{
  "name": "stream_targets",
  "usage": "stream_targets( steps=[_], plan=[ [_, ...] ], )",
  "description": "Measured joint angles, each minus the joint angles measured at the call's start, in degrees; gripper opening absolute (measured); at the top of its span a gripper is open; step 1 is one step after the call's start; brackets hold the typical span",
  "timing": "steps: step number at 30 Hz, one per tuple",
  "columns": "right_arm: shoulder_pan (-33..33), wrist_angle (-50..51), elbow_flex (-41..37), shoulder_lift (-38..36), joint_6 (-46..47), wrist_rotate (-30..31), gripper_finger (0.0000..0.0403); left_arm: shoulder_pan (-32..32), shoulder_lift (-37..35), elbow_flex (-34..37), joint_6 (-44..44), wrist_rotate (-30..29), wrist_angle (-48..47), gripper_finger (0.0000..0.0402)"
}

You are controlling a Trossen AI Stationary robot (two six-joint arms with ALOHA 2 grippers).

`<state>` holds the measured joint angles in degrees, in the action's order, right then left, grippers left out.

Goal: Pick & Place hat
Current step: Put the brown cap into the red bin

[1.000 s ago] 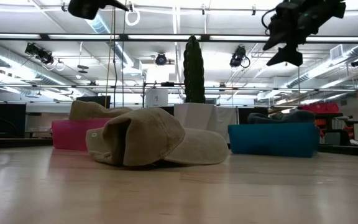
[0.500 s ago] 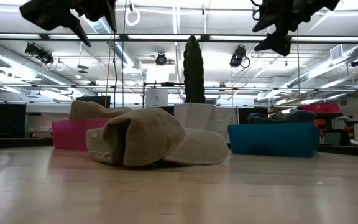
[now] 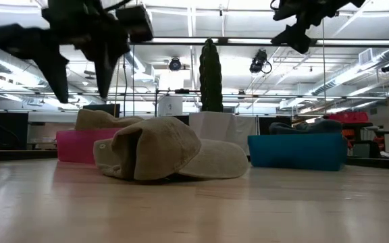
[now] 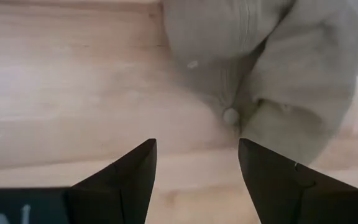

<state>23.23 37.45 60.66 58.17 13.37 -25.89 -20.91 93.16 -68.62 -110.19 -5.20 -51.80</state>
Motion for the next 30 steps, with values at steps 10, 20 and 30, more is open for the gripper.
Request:
stream_targets(
  steps=[10,20,30],
  plan=[
    [-2.3,0.0,0.0,0.0,-1.4,0.0,0.0256,-1.4,6.2,0.0,-4.0,-7.5,1.2,0.0232],
    [-4.0,-0.2,0.0,0.0,-1.6,0.0,0.0256,-1.6,11.5,0.0,-7.9,-14.4,0.2,0.0232],
    [-4.2,-1.9,0.0,0.0,-0.2,0.0,0.0256,-1.8,16.2,0.0,-6.4,-18.7,6.5,0.0232]
  ],
)
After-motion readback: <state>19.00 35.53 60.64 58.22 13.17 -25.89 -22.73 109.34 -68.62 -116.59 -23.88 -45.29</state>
